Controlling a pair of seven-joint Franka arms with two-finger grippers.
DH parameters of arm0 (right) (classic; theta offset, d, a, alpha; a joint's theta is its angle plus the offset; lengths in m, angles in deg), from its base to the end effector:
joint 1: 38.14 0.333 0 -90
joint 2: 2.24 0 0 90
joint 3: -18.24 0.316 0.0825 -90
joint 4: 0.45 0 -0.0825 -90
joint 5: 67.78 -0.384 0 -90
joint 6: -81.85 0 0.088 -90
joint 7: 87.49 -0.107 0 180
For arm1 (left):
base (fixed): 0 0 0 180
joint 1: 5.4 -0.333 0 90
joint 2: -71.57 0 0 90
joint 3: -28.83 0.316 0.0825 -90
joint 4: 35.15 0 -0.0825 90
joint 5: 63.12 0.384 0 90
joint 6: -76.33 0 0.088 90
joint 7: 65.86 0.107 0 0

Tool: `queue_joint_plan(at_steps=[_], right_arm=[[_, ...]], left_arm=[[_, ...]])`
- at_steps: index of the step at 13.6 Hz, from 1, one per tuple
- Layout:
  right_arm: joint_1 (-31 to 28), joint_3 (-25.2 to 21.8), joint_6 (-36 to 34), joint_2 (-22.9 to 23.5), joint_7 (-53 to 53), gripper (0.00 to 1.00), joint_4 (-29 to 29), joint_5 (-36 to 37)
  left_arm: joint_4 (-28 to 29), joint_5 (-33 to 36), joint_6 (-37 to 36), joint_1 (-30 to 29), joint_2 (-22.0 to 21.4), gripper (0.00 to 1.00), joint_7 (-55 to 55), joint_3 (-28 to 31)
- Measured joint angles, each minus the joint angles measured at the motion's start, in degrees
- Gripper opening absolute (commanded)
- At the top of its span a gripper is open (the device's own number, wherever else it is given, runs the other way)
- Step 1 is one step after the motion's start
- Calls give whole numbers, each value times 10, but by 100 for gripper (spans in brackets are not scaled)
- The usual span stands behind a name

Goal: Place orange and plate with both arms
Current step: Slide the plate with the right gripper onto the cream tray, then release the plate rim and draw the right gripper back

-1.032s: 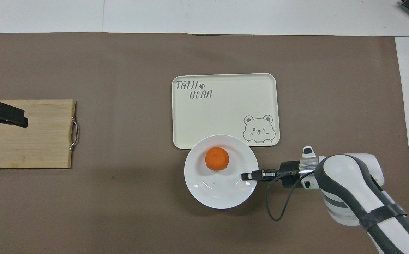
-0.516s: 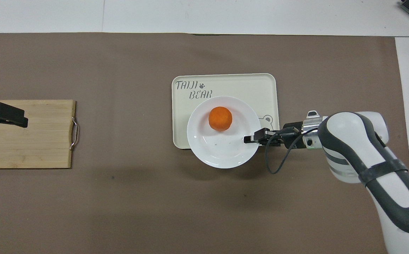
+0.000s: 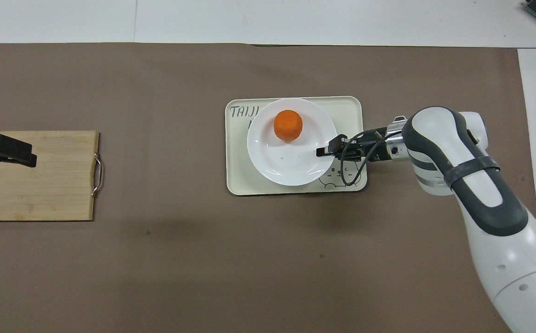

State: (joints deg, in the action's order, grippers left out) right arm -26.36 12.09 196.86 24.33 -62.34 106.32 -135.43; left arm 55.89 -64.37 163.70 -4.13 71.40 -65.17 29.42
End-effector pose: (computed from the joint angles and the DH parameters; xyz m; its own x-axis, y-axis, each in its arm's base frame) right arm 0.6170 0.1206 0.2717 0.9827 -0.0934 -0.1597 -0.1842 -0.5729 -0.7987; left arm 0.5480 -0.0089 0.6138 0.9978 -0.0249 -0.0608 -0.0236 -0.9995 0.0226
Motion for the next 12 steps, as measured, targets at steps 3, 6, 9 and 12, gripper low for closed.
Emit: queue_joint_plan(at_steps=[3, 6, 9, 12], right_arm=[[3, 1, 2, 12, 0, 0, 3, 1], [2, -2, 7, 12, 0, 0, 7, 6], [3, -2, 25, 12, 0, 0, 9, 6], [5, -2, 31, 12, -3, 58, 15, 6]], left_arm=[[0, 0, 0, 0, 0, 100, 0, 0], [0, 0, 0, 0, 0, 100, 0, 0], [0, 0, 0, 0, 0, 100, 0, 0], [0, 0, 0, 0, 0, 100, 0, 0]])
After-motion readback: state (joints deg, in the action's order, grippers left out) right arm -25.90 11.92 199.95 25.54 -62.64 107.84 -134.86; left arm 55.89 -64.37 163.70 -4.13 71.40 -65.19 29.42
